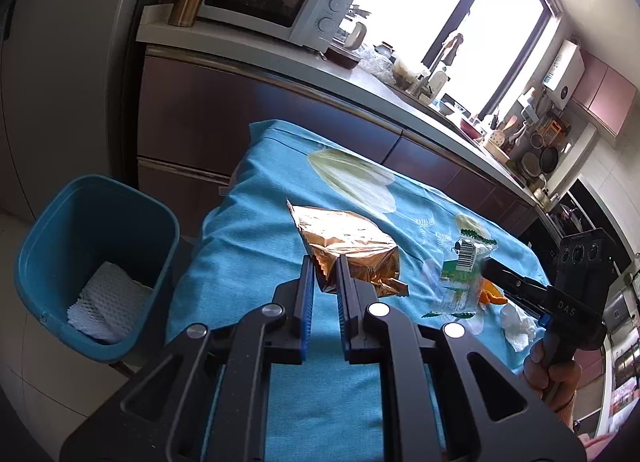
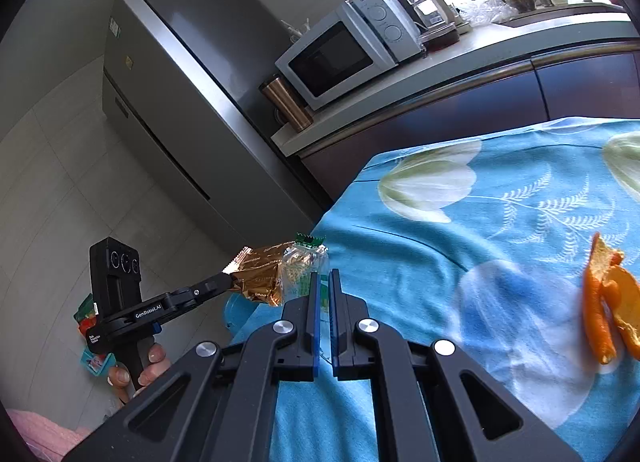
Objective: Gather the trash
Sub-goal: 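Carry the gold wrapper and candy wrapper to the teal bin, then open both tools over the teal bin to drop the wrappers, then move both open tools back over the table, then grasp the white tissue with the left tool while the right tool grasps a green-edged wrapper, then lift the tissue and wrapper and carry them toward the teal bin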
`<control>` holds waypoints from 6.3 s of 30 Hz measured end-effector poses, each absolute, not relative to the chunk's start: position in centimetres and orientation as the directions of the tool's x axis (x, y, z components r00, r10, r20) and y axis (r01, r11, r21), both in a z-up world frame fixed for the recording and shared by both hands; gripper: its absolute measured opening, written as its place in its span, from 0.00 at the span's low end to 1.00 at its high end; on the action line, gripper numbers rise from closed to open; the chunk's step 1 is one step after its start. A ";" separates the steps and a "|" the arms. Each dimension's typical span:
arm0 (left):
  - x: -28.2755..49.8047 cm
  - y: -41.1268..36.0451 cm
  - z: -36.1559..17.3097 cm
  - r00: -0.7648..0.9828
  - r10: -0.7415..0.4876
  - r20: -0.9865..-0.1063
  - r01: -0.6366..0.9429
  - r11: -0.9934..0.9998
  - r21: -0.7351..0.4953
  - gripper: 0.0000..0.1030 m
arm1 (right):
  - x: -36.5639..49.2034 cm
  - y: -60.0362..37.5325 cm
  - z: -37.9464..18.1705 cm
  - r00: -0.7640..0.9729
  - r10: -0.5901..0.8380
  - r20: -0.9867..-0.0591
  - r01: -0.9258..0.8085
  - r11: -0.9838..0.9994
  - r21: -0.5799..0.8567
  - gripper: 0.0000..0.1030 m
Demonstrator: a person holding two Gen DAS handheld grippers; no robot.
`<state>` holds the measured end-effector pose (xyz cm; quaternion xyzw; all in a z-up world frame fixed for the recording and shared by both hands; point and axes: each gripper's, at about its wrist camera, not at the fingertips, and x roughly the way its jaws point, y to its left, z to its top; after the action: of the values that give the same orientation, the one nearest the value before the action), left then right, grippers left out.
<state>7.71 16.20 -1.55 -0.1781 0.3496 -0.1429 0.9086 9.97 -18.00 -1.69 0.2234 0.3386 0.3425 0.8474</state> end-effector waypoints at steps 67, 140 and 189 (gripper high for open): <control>7.6 33.6 -9.6 0.698 -0.011 -0.716 -0.335 0.879 -0.340 0.12 | 18.9 7.9 -5.0 0.262 0.720 -0.642 -0.581 0.649 0.491 0.03; 5.8 -11.3 -4.7 0.362 -0.676 -0.641 0.696 0.654 -0.297 0.61 | -0.2 -37.6 -4.0 0.804 0.138 -0.578 0.101 0.927 0.362 0.33; 4.5 -15.2 -2.2 0.281 -0.757 -0.590 0.769 0.545 -0.334 0.03 | -2.2 -39.7 -6.5 0.792 0.341 -0.506 0.012 0.820 0.572 0.19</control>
<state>4.54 -15.19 -2.20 0.0079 0.3639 -0.4767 0.8002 -2.16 -39.69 -6.47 0.2856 0.3094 0.0913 0.9024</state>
